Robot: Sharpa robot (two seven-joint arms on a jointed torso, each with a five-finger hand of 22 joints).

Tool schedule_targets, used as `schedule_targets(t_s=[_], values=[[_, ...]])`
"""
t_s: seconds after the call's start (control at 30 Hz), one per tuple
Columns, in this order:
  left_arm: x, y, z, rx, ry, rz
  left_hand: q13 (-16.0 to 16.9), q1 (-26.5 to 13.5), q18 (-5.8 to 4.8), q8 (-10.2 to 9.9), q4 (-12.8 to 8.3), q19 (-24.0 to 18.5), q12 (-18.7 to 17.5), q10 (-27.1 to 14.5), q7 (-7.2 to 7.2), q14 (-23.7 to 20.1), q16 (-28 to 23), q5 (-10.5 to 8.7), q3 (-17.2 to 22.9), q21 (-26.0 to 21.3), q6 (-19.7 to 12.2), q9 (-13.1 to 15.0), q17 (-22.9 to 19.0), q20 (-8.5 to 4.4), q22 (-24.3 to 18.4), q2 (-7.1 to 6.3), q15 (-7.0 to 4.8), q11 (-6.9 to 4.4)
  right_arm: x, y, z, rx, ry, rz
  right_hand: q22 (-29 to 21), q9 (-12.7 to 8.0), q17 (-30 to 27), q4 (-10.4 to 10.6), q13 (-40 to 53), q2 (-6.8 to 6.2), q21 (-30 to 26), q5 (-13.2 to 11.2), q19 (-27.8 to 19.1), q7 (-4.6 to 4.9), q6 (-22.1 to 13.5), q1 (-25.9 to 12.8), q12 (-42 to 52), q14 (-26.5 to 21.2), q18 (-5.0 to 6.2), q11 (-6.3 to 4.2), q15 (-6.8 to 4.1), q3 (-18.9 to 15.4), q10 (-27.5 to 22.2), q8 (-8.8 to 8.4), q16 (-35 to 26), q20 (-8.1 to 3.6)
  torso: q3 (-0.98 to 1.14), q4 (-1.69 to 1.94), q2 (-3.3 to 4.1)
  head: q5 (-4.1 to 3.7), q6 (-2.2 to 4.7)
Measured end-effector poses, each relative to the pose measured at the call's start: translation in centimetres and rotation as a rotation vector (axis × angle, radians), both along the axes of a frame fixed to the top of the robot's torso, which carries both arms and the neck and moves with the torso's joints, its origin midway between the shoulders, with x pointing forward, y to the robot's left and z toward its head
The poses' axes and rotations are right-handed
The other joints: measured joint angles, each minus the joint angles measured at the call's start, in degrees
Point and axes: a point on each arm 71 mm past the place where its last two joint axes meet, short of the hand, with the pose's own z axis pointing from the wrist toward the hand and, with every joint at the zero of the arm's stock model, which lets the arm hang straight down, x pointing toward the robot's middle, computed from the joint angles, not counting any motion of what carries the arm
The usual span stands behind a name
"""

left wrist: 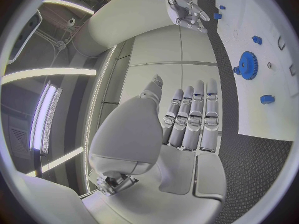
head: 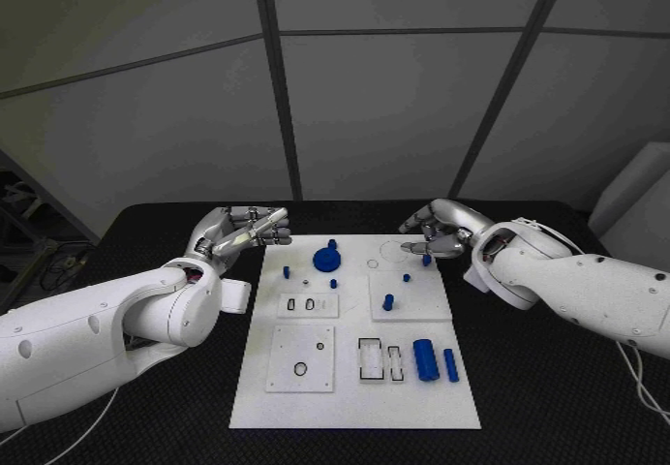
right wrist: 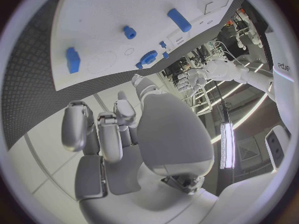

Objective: Assemble the parts on the task board

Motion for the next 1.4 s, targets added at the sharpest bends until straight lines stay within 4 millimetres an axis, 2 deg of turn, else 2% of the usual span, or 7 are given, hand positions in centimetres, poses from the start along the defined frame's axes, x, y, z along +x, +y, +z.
schedule_targets(t_s=[0.13,0.2,0.27,0.43,0.63,0.97,1.4], values=[[0.1,0.0,0.0,0.0,0.0,0.0,0.12,-0.08,0.0,0.0,0.0,0.0,0.0,0.71,-0.13,0.0,-0.27,0.0,0.0,0.0,0.13,0.0,0.14,0.0,-0.02,0.08,0.0,-0.23,0.3,-2.0,-0.1,0.046,0.02,-0.026,-0.11,-0.06,0.0,-0.45,-0.36,-0.58,-0.23,-0.23,0.0,0.0,0.0,0.57,-0.38,0.0,0.0,-0.21,0.0,-0.02,-0.21,0.0,0.0,0.0,0.06,-0.02,0.0,-0.35,0.2],[0.1,0.0,-0.1,0.0,0.0,-0.001,0.14,-0.07,0.0,0.0,0.0,-0.02,0.0,1.13,-0.22,0.0,-0.27,0.0,0.0,-0.11,0.22,0.0,0.15,0.02,-0.06,0.07,0.0,-0.22,0.4,-2.5,-0.1,0.058,0.026,-0.03,-0.25,-0.11,0.0,-0.61,-0.49,-0.28,-0.23,-0.23,0.0,0.0,0.0,0.87,-0.39,0.0,0.0,-0.09,0.0,-0.18,-0.33,0.0,0.0,0.0,0.13,-0.03,0.01,-0.52,0.23],[0.2,-0.1,-0.1,-0.001,0.001,-0.003,0.19,-0.07,0.0,0.0,0.0,-0.21,0.0,1.29,-0.22,0.0,-0.27,0.0,0.0,-0.32,0.22,0.0,0.22,0.21,-0.09,0.07,0.0,-0.25,0.6,-2.9,-0.2,0.067,0.03,-0.033,-0.28,-0.18,0.0,-0.71,-0.65,-0.59,-0.23,-0.23,0.0,0.0,0.0,1.19,-0.68,0.0,0.01,0.0,0.0,-0.08,-0.42,0.0,0.0,0.0,0.19,-0.05,0.02,-0.75,0.23],[0.2,-0.2,-0.1,-0.002,0.001,-0.004,0.19,-0.06,0.0,0.0,-0.16,-0.21,0.0,1.29,-0.22,0.0,-0.49,0.0,-0.16,-0.32,0.22,0.0,0.22,0.21,-0.09,0.06,0.0,-0.25,0.9,-3.8,-0.7,0.069,0.042,-0.043,-0.6,-0.35,0.0,-1.0,-1.13,-0.83,-0.44,-0.44,-0.41,0.36,-0.72,1.43,-1.27,0.0,0.01,0.21,0.01,-0.26,-1.03,-0.41,0.0,0.0,0.16,-0.07,0.06,-1.42,0.2],[0.3,-0.2,-0.2,-0.002,0.002,-0.005,0.19,-0.06,0.0,0.0,-0.15,-0.21,0.0,1.29,-0.22,0.0,-0.48,0.0,-0.16,-0.32,0.22,0.01,0.21,0.21,-0.09,0.06,0.0,-0.25,1.1,-4.3,-1.3,0.058,0.06,-0.043,-1.12,-0.49,0.0,-1.23,-2.15,-0.81,-0.79,-0.79,-0.84,0.77,-2.74,1.4,-2.1,0.0,0.01,0.71,0.01,-0.82,-1.95,-0.85,-0.34,0.43,0.05,-0.04,0.1,-1.71,0.09],[0.4,-0.1,-0.2,-0.001,0.002,-0.003,0.19,-0.06,0.0,0.0,-0.15,-0.21,0.0,1.39,-0.21,0.0,-0.48,0.0,-0.16,-0.32,0.22,0.01,0.26,0.21,-0.14,0.06,0.0,-0.35,0.9,-4.4,-2.9,0.015,0.108,-0.026,-1.23,-0.48,-0.01,-1.08,-2.46,-1.03,-0.79,-1.06,-0.92,1.2,-3.53,1.63,-2.19,0.0,0.01,0.92,0.01,-1.92,-2.56,-0.85,-0.34,0.52,-0.03,0.0,0.13,-1.84,-0.31],[0.5,-0.1,-0.3,-0.001,0.002,-0.002,0.18,-0.06,0.0,0.0,-0.15,-0.21,0.0,1.49,-0.22,0.0,-0.48,0.0,-0.16,-0.32,0.22,0.01,0.25,0.21,-0.13,0.06,0.0,-0.44,1.1,-4.6,-3.6,-0.022,0.127,-0.033,-1.07,-0.44,0.01,-0.72,-2.35,-1.03,-0.79,-1.06,-0.92,1.03,-3.71,1.63,-2.19,-0.22,0.01,0.92,0.23,-2.6,-2.55,-0.85,-0.34,0.52,-0.05,0.07,0.08,-1.87,-0.55]])
